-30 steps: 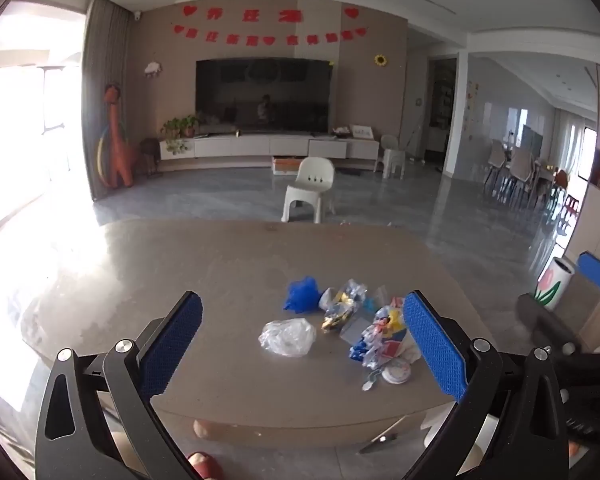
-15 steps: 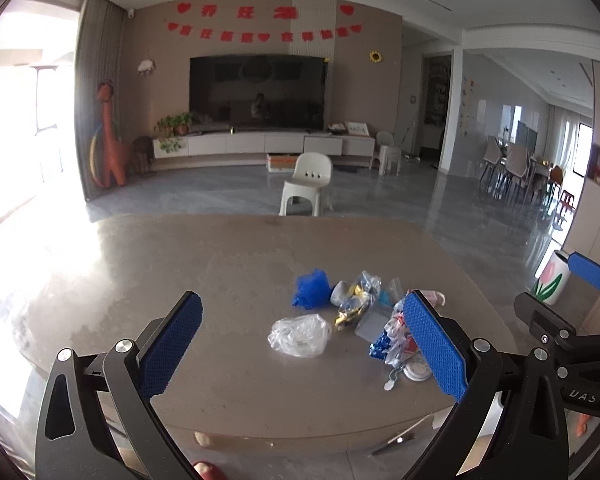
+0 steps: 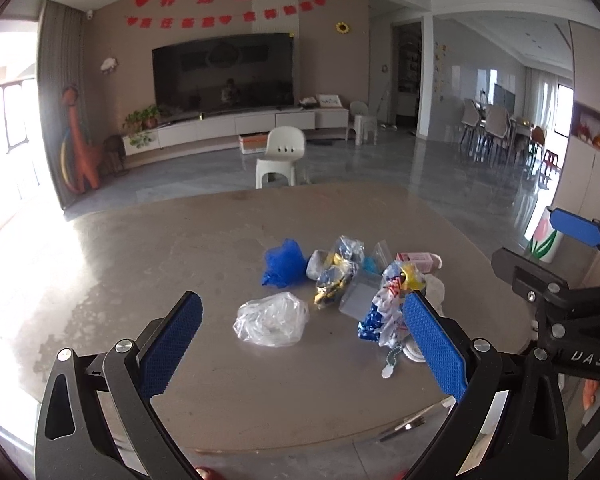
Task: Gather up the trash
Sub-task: 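Move both tools toward the pile of trash on the table, then grasp the clear plastic bag with left tool while right tool grasps the printed wrapper bag, then carry both bags to the white bin and release them inside, then return both tools to the table over the remaining trash, then grasp the clear snack wrapper bag with the left tool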
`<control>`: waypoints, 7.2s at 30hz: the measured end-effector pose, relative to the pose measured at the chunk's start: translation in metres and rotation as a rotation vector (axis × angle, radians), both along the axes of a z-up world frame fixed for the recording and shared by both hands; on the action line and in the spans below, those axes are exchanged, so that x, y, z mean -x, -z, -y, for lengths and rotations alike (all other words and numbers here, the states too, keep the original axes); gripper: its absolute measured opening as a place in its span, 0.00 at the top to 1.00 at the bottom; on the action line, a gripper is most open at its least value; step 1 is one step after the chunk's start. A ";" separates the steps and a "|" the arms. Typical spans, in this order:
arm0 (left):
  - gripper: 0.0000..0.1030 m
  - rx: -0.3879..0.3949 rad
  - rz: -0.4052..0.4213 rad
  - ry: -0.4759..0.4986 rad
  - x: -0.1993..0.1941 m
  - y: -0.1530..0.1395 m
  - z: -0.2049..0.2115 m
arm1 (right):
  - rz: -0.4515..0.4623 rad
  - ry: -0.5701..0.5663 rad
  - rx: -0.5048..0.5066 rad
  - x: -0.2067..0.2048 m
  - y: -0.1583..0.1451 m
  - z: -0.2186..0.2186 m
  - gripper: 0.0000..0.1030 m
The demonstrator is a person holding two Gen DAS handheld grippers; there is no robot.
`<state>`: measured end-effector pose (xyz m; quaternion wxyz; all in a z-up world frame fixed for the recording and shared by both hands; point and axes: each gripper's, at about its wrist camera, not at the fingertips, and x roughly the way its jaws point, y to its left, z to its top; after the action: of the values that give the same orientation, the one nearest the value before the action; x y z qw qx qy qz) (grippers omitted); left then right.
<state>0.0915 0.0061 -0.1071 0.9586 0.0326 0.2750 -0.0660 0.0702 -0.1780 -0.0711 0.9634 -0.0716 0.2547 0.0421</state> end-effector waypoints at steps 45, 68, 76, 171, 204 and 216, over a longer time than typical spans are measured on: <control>0.88 -0.025 -0.286 -0.030 -0.157 0.162 -0.016 | -0.107 -0.062 -0.002 -0.105 0.118 -0.023 0.04; 0.88 -0.095 -0.117 -0.053 -0.086 0.085 -0.005 | -0.227 -0.084 -0.206 -0.102 0.125 0.003 0.76; 0.88 -0.066 -0.036 0.000 -0.064 0.037 0.021 | -0.074 -0.086 -0.254 -0.049 0.051 0.033 0.76; 0.05 -0.003 -0.055 0.022 -0.087 0.041 0.078 | 0.082 -0.013 -0.022 -0.016 0.022 0.120 0.04; 0.34 -0.064 -0.232 0.129 -0.210 0.145 0.067 | -0.009 -0.091 -0.103 -0.127 0.085 0.039 0.04; 0.91 0.039 -0.202 0.143 -0.199 0.123 0.065 | -0.043 -0.068 -0.099 -0.121 0.100 0.049 0.04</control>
<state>0.2900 -0.0592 -0.2303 0.9194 0.0266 0.3658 -0.1424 0.1913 -0.2271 -0.1706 0.9581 -0.0314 0.2704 0.0890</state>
